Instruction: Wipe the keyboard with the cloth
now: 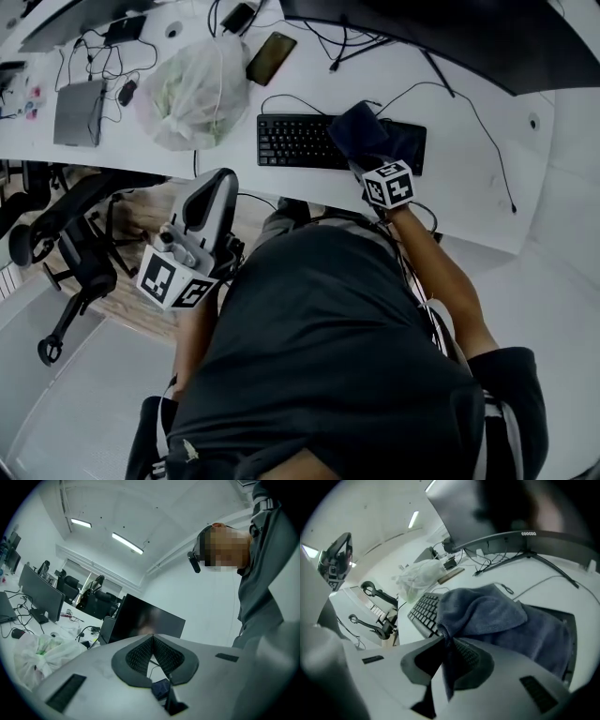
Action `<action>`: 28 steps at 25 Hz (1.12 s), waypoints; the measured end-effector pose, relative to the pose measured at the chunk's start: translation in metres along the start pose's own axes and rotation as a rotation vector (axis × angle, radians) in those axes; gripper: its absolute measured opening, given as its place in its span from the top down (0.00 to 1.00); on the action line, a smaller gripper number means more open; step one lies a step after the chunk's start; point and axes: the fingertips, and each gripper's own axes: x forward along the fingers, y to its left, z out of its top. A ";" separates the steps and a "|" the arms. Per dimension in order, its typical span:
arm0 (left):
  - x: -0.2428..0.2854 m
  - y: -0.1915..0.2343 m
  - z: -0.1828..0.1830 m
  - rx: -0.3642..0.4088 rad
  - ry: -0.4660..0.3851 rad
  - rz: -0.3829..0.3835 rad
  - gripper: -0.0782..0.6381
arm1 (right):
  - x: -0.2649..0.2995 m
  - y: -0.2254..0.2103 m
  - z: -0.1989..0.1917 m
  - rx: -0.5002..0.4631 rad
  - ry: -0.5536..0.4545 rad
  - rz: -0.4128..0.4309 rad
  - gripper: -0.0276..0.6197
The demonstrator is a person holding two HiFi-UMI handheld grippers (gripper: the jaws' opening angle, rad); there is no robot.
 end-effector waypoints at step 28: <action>-0.030 0.007 -0.001 -0.003 -0.001 -0.007 0.89 | 0.017 0.022 0.005 0.186 -0.120 0.064 0.88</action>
